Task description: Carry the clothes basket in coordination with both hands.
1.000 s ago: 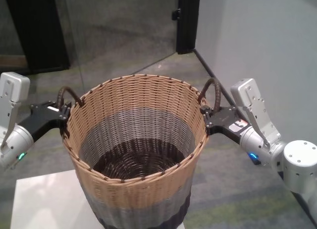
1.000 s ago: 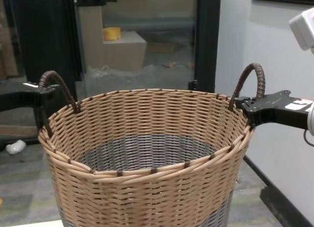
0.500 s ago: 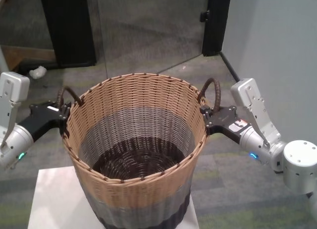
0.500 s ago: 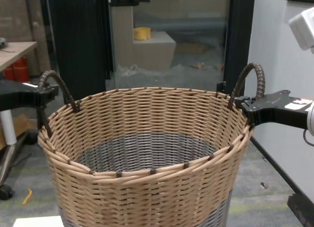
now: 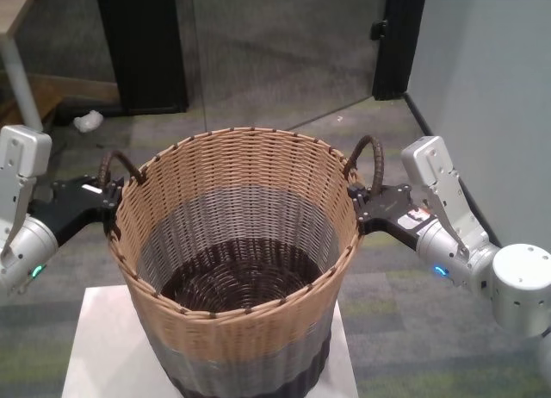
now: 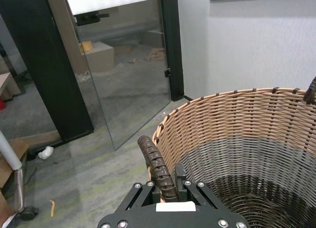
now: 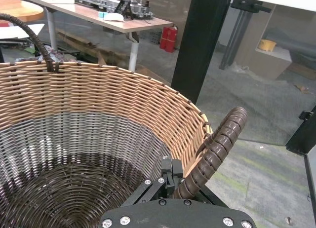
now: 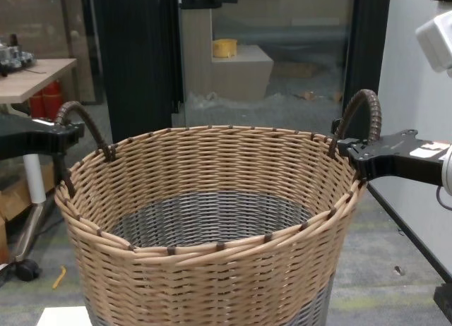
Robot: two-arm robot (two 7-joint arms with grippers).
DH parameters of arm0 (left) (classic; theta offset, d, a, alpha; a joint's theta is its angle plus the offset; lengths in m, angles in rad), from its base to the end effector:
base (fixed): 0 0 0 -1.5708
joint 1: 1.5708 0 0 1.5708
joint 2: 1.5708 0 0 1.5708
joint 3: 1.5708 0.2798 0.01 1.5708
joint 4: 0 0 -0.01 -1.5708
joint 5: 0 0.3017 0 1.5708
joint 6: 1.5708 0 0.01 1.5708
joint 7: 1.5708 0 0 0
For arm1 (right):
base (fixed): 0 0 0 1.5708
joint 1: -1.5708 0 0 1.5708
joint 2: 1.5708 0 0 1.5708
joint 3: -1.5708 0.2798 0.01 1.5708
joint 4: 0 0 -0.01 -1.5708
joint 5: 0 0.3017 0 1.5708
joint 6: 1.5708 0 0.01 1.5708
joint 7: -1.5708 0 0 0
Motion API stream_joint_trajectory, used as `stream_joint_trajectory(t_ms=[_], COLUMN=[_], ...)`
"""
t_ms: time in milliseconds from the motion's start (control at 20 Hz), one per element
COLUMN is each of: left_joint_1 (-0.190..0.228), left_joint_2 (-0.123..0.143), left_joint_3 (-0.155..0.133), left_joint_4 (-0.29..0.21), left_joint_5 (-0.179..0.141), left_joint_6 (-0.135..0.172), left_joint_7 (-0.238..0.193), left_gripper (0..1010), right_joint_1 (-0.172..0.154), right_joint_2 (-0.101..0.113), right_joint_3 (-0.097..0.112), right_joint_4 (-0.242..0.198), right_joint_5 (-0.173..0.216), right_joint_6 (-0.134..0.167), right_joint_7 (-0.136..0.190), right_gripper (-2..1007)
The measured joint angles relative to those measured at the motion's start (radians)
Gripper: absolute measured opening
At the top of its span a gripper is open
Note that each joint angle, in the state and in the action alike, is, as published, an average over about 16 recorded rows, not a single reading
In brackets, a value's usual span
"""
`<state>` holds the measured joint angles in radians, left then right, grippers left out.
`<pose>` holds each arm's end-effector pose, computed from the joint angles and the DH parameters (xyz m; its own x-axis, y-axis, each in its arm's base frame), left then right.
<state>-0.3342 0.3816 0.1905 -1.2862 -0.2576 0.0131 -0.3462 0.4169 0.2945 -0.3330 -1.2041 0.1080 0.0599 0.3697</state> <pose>0.4060 0.0865 -0.2523 0.3983 0.9054 0.1472 -0.9173 0.3925 0.0679 0.4237 -0.0235 -0.2633 0.5323 -0.8152 0.2282 0.8455 0.4989 -0.1901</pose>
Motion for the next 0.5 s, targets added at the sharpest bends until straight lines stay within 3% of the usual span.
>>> stream_joint_trajectory(t_ms=[500], left_joint_1=[0.000], left_joint_2=[0.000], left_joint_3=[0.000], left_joint_4=[0.000], left_joint_5=[0.000], left_joint_6=[0.000], left_joint_7=[0.000], left_gripper=[262], right_joint_1=[0.000], right_joint_2=[0.000], right_joint_3=[0.000], right_joint_4=[0.000], right_joint_5=[0.000], right_joint_6=[0.000], right_joint_7=[0.000], right_gripper=[130])
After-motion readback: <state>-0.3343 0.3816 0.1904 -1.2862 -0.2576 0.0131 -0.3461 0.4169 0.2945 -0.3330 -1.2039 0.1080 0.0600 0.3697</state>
